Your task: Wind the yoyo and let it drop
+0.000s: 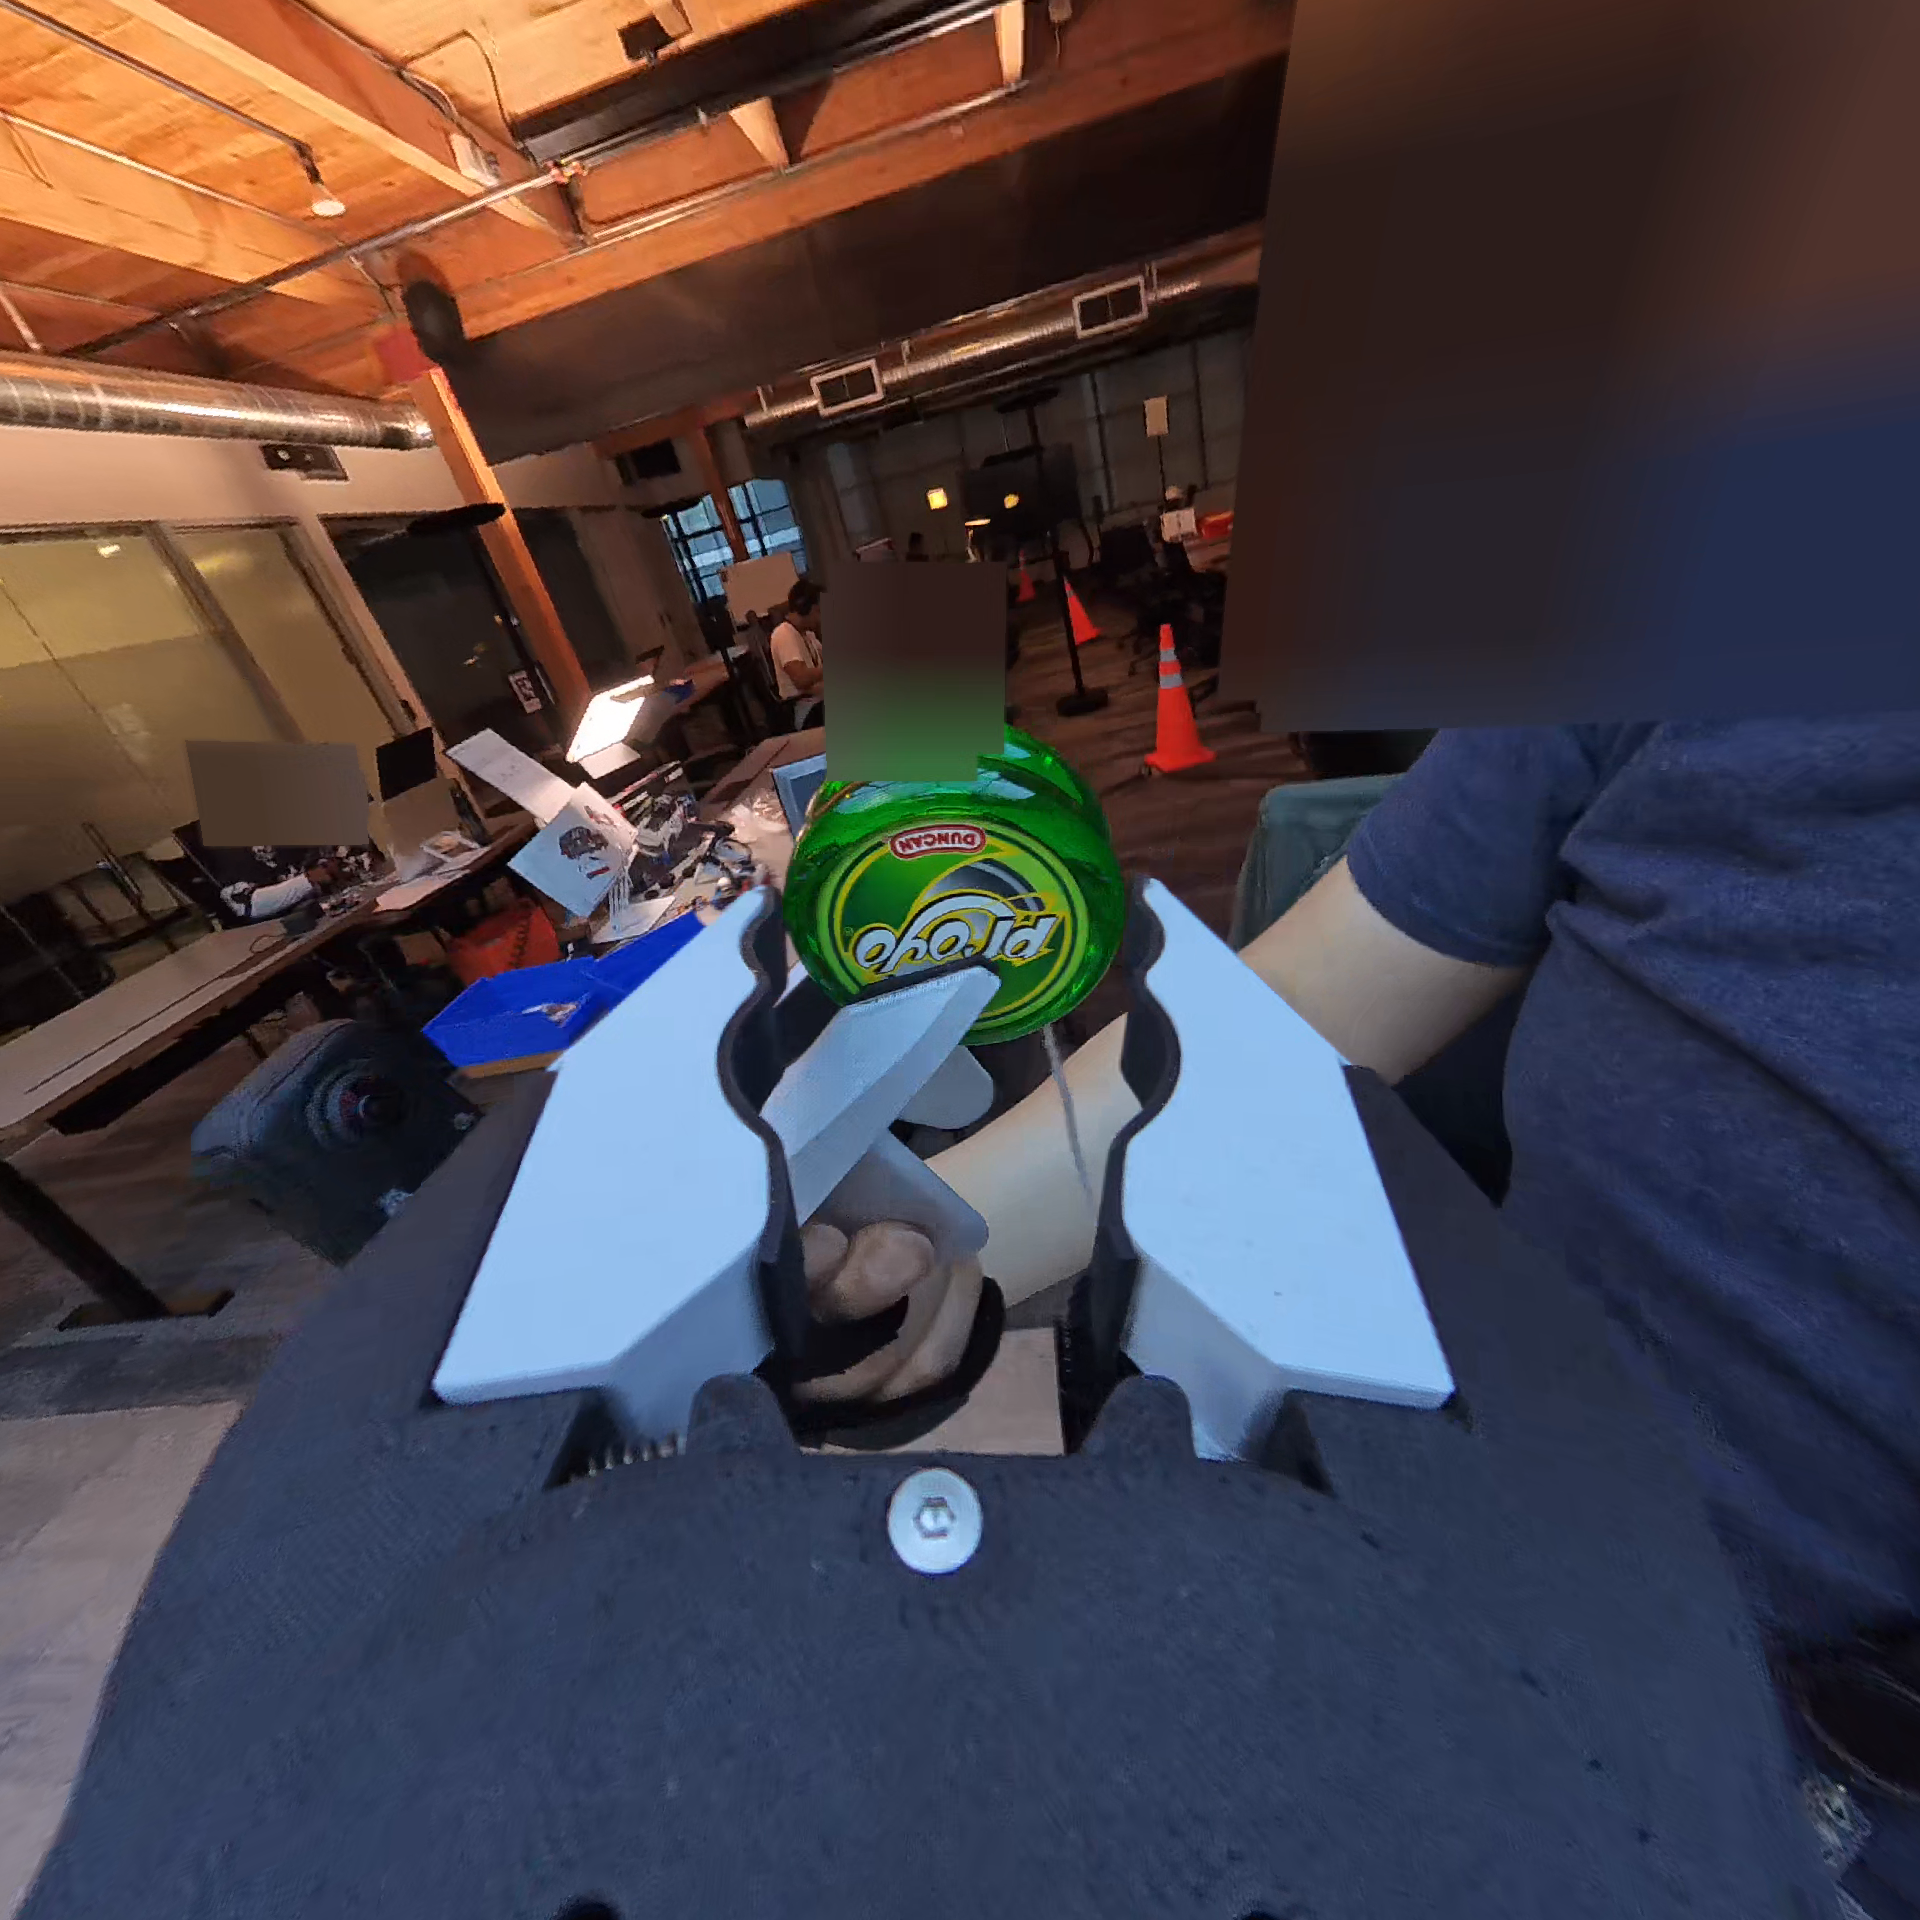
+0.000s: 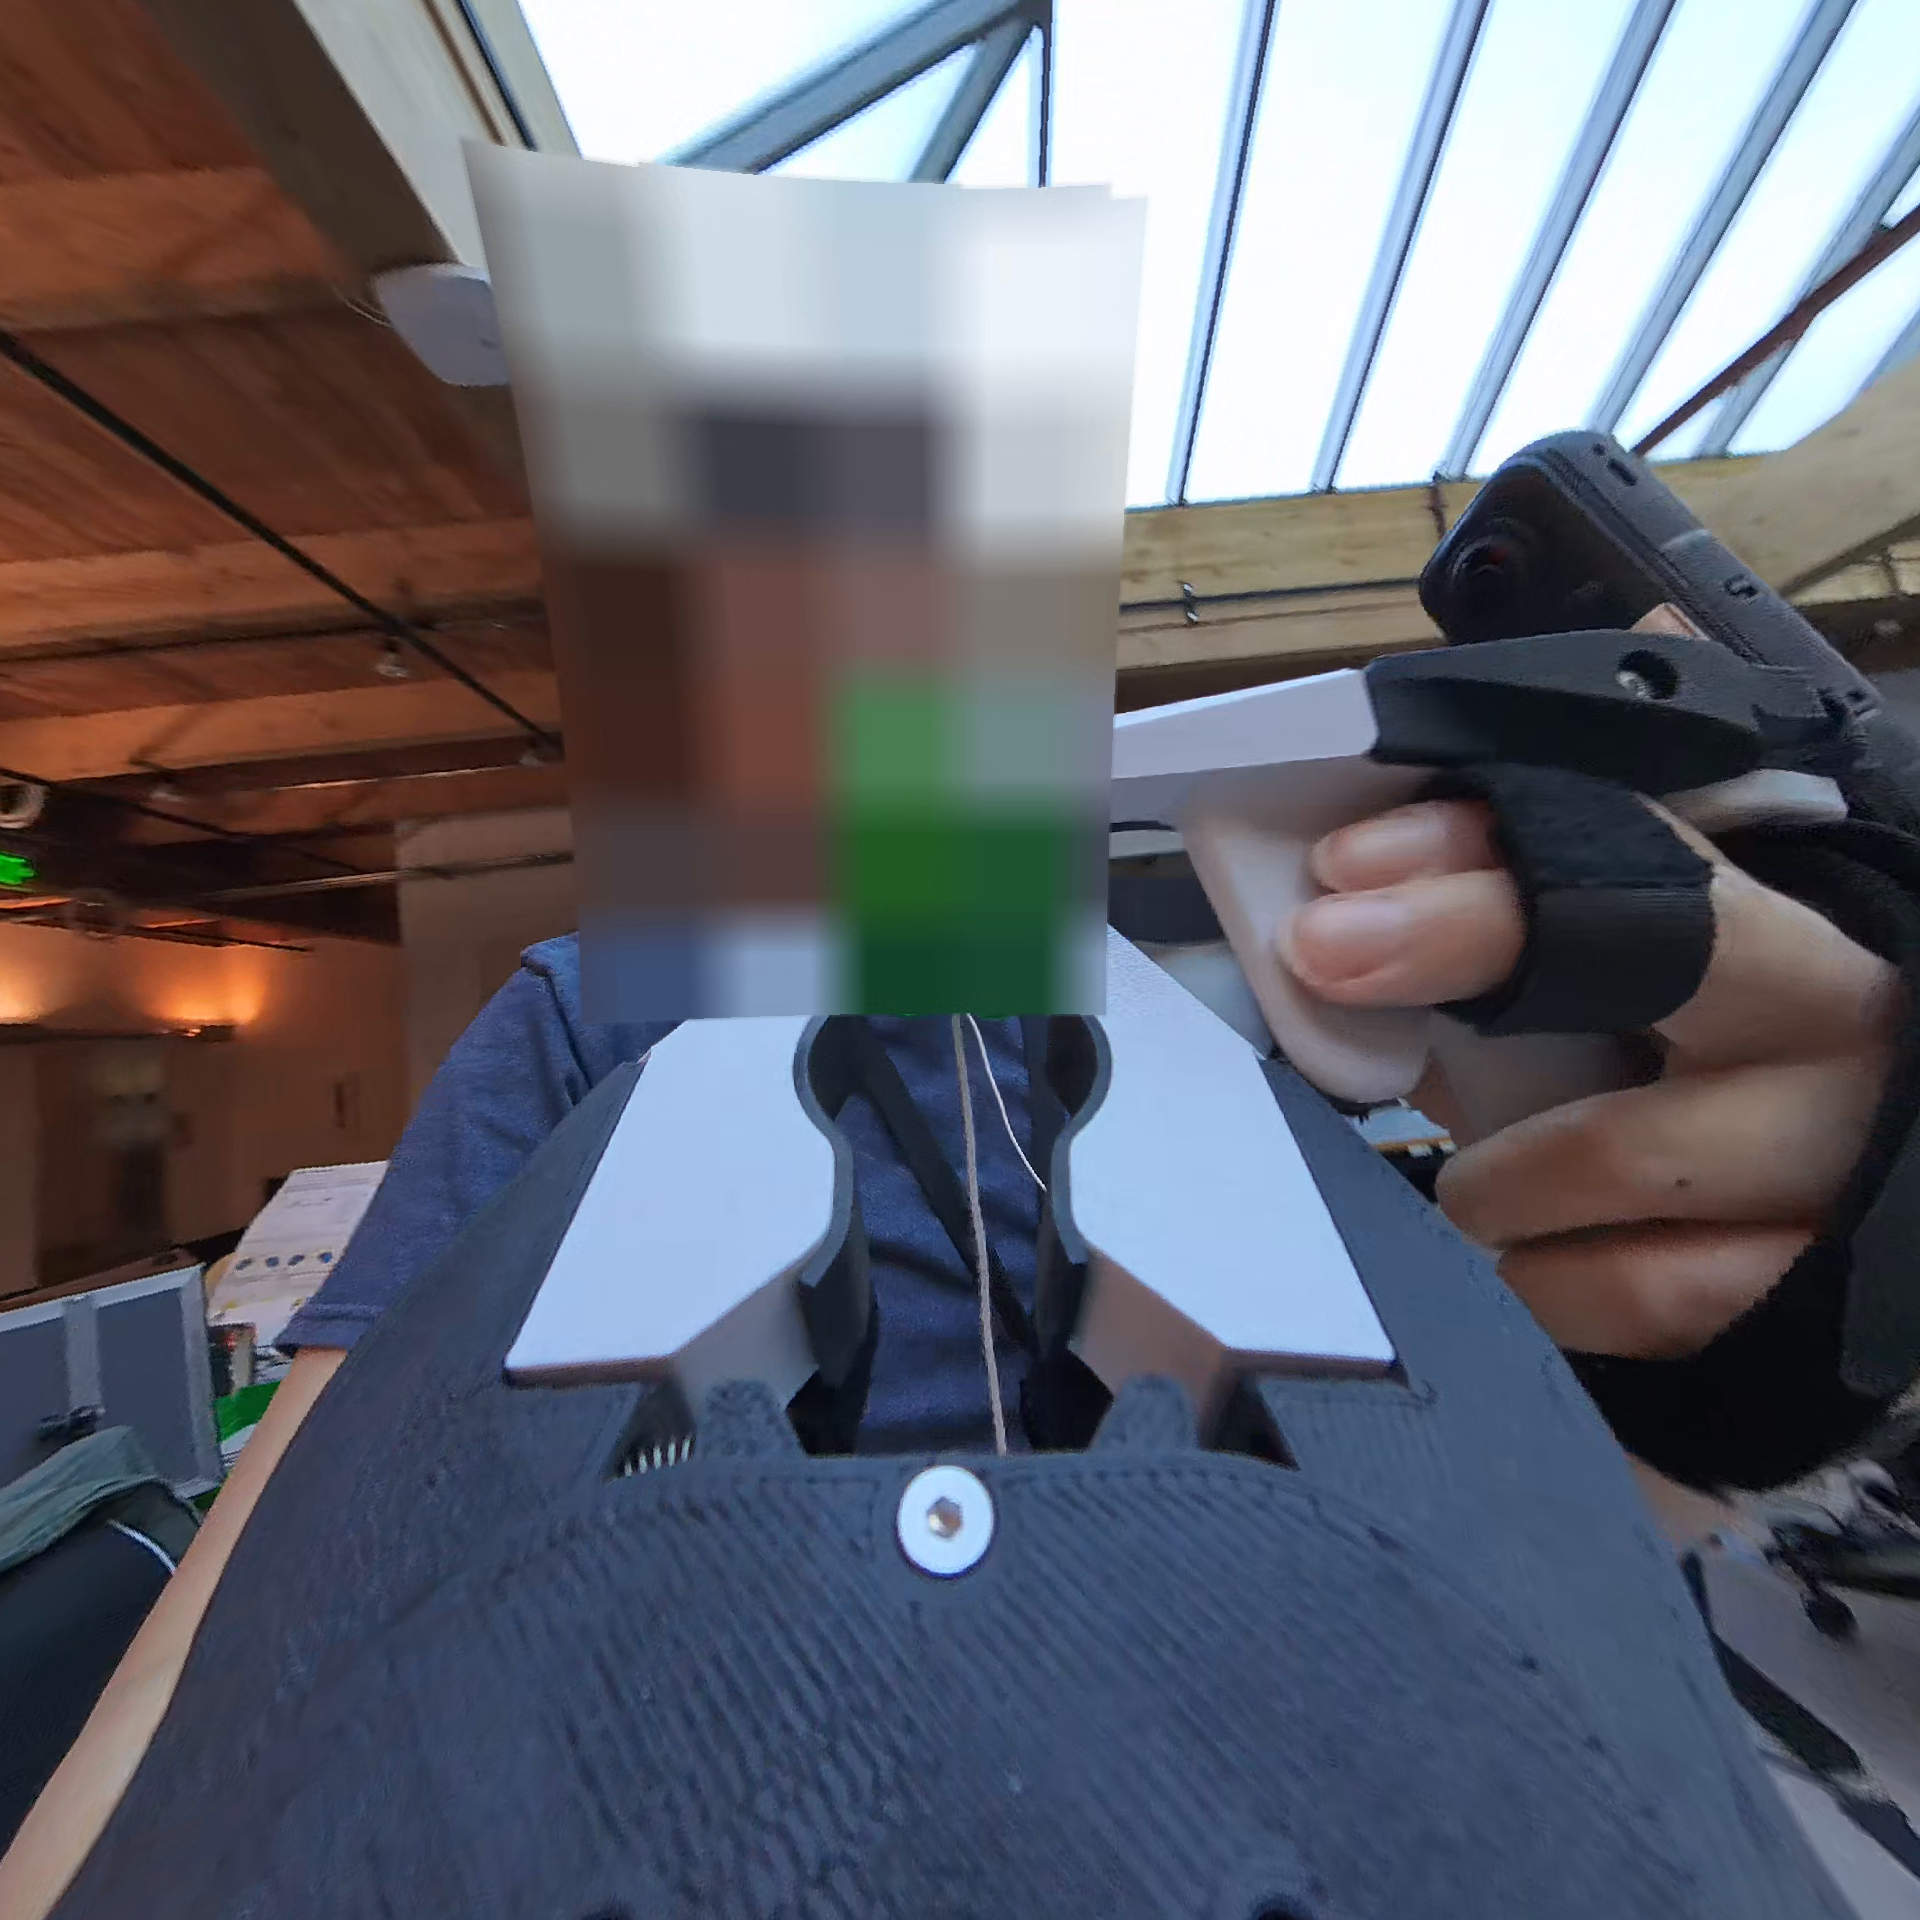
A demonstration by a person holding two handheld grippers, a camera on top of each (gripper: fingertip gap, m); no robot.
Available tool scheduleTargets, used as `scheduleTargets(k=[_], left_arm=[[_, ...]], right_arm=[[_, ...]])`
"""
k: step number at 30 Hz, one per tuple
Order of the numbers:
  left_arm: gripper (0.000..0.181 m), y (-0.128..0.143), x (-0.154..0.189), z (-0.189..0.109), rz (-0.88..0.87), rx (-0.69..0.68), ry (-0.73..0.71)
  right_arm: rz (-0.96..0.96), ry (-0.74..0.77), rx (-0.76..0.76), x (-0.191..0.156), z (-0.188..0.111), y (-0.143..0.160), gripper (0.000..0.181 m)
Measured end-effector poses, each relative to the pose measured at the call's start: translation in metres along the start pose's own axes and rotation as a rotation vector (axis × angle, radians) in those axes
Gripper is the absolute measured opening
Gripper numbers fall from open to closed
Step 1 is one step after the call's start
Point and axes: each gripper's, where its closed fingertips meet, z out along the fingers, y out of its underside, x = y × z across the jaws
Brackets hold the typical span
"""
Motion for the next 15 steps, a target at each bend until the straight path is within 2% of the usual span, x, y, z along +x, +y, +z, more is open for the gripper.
scheduleTargets(k=[2, 6, 13, 15], left_arm=[[0.063, 0.001, -0.001, 0.001, 0.022, 0.014, -0.034], [0.063, 0.002, 0.0, -0.004, 0.001, 0.046, -0.06], [0.061, 0.007, -0.001, -0.005, 0.012, -0.027, -0.098], [0.061, 0.006, -0.005, -0.006, 0.017, -0.026, -0.136]], right_arm=[[-0.008, -0.048, 0.04, -0.001, -0.003, 0.0, 0.029], [0.004, -0.07, 0.063, 0.004, -0.008, 0.001, 0.029], [0.025, -0.084, 0.092, 0.01, -0.015, 0.005, 0.029], [-0.01, -0.033, 0.127, 0.016, -0.02, 0.001, 0.029]])
